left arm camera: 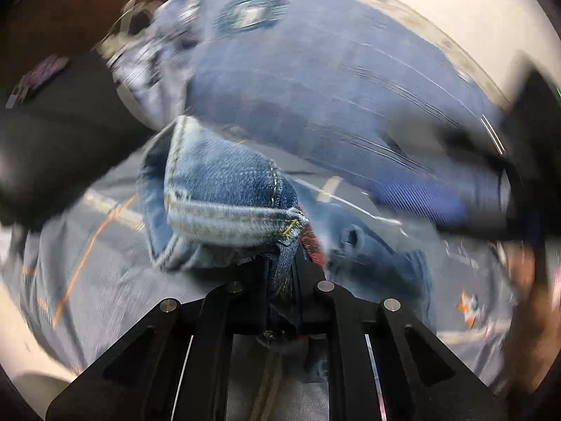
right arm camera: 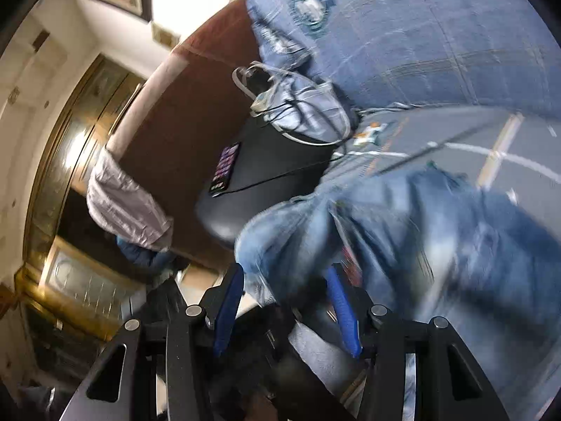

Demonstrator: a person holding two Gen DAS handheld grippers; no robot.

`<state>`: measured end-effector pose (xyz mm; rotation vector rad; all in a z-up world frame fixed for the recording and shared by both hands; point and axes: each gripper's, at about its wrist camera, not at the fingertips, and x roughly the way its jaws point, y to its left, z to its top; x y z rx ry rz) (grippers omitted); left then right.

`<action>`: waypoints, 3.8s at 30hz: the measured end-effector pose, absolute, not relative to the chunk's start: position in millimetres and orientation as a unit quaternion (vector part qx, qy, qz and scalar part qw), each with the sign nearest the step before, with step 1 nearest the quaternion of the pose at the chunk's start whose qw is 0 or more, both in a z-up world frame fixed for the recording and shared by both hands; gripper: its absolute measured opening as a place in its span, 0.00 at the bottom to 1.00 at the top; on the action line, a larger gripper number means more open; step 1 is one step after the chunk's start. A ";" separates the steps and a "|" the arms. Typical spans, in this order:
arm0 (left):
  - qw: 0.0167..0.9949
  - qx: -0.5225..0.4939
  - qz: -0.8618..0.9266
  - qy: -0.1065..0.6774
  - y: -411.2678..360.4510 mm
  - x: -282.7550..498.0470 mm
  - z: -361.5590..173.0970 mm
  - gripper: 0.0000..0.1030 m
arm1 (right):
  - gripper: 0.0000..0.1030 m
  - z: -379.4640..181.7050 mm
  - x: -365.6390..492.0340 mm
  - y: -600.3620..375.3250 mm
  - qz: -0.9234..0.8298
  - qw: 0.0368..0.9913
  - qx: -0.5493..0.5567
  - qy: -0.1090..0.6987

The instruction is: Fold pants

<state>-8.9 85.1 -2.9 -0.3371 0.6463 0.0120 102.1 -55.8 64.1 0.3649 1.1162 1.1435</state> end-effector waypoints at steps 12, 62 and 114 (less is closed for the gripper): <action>0.961 0.034 -0.047 0.270 -0.8 -20.7 6.6 0.09 | 0.47 94.2 104.6 -57.9 0.517 0.680 0.070 0.515; 0.869 -0.038 -0.253 0.424 -29.0 7.6 -10.9 0.44 | 0.26 -2.8 41.5 -216.9 0.283 0.860 0.132 0.403; 0.796 -0.276 -0.172 0.510 55.4 52.6 -53.4 0.44 | 0.09 -116.3 63.3 -312.6 0.199 0.675 0.488 0.517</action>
